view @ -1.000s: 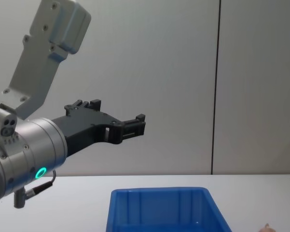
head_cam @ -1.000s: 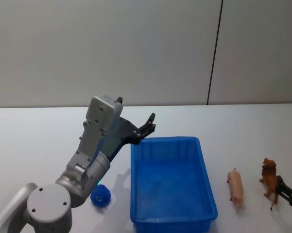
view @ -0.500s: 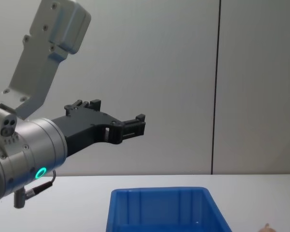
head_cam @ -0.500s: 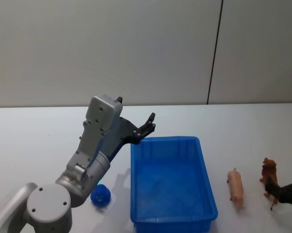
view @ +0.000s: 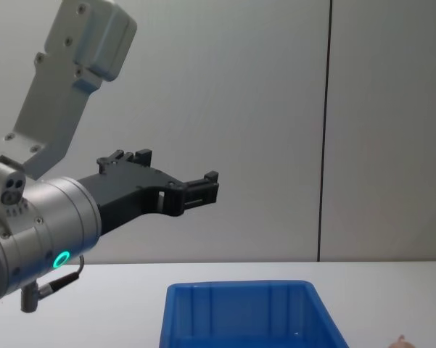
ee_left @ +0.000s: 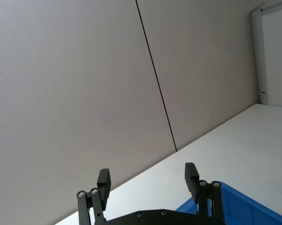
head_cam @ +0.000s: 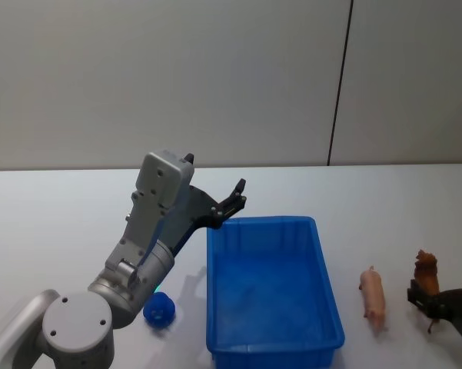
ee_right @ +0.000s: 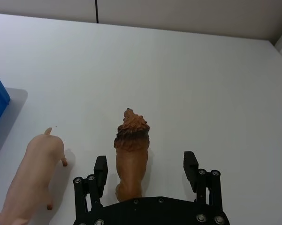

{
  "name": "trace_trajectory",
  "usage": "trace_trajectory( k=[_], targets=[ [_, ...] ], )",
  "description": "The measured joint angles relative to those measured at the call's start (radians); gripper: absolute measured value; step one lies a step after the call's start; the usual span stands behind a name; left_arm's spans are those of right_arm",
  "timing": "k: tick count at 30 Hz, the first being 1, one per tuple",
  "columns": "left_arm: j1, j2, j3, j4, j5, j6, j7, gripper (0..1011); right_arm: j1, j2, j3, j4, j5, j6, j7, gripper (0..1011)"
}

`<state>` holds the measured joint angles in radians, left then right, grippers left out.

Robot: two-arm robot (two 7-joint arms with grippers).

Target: Pick up the two dolls from the table and place them into the box.

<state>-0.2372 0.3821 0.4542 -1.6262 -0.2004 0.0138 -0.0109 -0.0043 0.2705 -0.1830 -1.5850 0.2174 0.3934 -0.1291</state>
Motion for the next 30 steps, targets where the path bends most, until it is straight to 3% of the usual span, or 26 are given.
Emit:
trace_trajectory(
  k=[8,13,30],
  targets=[
    [0.000,0.000,0.000,0.000,0.000,0.000,0.000,1001,0.036,-0.026,-0.006,0.052,-0.003,0.011,0.000,994],
    [0.000,0.000,0.000,0.000,0.000,0.000,0.000,1001,0.052,-0.037,-0.009,0.073,-0.005,0.015,0.000,903],
    [0.000,0.000,0.000,0.000,0.000,0.000,0.000,1001,0.071,-0.052,-0.012,0.100,-0.008,0.020,0.002,378]
  ],
)
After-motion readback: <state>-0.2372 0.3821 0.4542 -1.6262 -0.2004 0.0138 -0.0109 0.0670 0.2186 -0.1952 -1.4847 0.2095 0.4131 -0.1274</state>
